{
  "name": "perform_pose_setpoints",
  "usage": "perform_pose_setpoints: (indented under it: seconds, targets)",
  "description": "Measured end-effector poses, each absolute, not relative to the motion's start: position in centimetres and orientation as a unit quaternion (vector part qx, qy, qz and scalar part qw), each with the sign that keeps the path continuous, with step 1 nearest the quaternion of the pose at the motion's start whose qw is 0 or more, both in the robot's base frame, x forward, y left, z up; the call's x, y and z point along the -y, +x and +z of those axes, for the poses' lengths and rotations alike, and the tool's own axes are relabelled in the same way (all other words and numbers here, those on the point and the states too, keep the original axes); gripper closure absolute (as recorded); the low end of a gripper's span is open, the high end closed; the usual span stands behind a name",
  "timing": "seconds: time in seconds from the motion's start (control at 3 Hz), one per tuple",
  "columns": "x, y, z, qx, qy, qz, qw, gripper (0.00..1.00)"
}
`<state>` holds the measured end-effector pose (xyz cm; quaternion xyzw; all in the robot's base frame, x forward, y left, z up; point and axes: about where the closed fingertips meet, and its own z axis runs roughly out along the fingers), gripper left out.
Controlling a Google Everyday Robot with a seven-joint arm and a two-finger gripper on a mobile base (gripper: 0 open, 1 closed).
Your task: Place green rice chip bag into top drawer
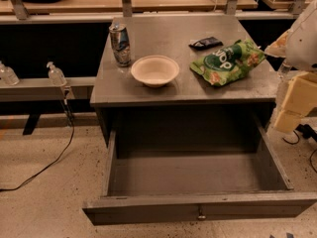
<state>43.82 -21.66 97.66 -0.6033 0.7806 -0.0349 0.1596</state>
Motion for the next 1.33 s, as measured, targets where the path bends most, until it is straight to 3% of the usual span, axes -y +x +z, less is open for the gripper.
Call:
perform_pose_setpoints:
  seconds: [0.67,1.33]
  targets:
    - [21.9,46.1,97.0,-0.762,-0.626,-0.034,0.164,0.00]
    - [22.3,57.6,96.4,-0.685,-0.700,-0.071,0.190,0.00]
